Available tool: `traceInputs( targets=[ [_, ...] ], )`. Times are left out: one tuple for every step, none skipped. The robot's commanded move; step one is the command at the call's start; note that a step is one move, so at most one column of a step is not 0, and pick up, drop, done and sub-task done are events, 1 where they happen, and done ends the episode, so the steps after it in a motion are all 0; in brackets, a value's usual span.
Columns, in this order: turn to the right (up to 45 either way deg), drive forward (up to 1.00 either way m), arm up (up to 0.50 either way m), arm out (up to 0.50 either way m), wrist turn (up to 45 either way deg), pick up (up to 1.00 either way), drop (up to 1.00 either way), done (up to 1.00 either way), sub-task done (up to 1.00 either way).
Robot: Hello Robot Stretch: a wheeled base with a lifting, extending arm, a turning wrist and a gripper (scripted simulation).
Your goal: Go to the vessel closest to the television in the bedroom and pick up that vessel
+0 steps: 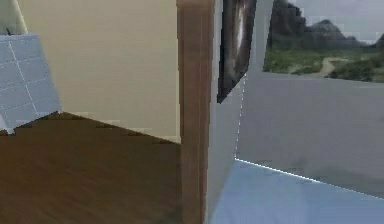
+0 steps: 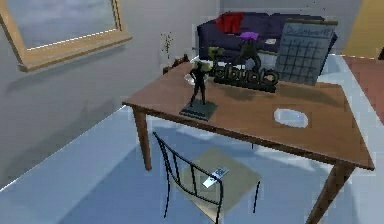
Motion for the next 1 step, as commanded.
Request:
traceInputs(
  targets=[
    [0.0, 0.3, 0.0, 0.0, 0.0, 0.0, 0.0, 0.0, 0.0]
  ],
)
